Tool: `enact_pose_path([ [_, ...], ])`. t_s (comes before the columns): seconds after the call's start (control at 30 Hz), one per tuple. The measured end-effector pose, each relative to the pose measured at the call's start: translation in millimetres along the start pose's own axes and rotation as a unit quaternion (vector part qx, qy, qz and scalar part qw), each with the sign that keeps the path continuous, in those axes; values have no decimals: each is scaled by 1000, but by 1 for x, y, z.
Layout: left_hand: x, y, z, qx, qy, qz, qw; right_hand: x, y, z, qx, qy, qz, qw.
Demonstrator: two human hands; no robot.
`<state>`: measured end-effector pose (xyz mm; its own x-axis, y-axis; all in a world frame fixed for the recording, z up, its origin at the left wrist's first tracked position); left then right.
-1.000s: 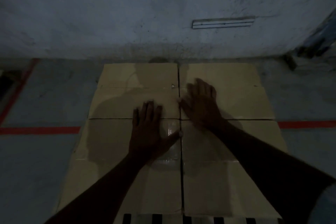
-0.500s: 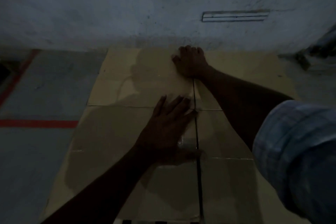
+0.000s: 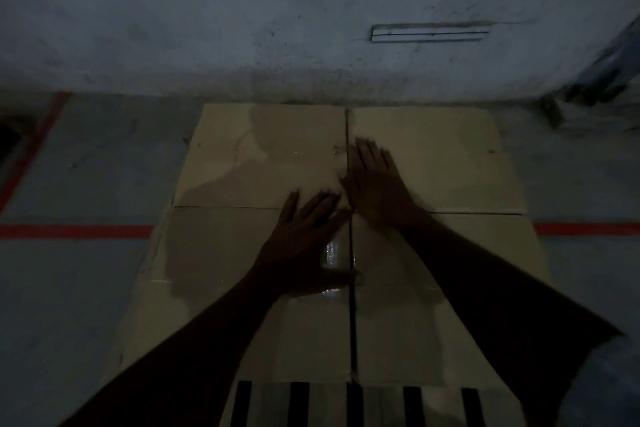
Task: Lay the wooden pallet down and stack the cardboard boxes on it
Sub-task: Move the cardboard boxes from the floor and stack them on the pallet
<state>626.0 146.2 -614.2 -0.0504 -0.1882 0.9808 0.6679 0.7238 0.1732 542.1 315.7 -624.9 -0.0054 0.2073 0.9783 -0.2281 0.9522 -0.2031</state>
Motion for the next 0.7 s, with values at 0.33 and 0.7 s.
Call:
enact_pose_path([
  [0.33,5,10,-6,101,21,36,994,10,-14,-132,-37,42,22,998],
  [0.7,-17,-18,-6,202,72,9,977,5,16,-90,-68,43,-12,997],
])
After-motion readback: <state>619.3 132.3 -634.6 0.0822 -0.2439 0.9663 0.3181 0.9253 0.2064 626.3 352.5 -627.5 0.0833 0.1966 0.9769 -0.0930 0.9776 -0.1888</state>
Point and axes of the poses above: each hand's wrist, its own z-axis towards the middle knuckle, its own x-axis out of the back of the hand, y = z × x, the point moved 4 cm from there along z, towards the middle knuckle, and after that the axes turned 3 degrees about -y, right-handed, at the moved point
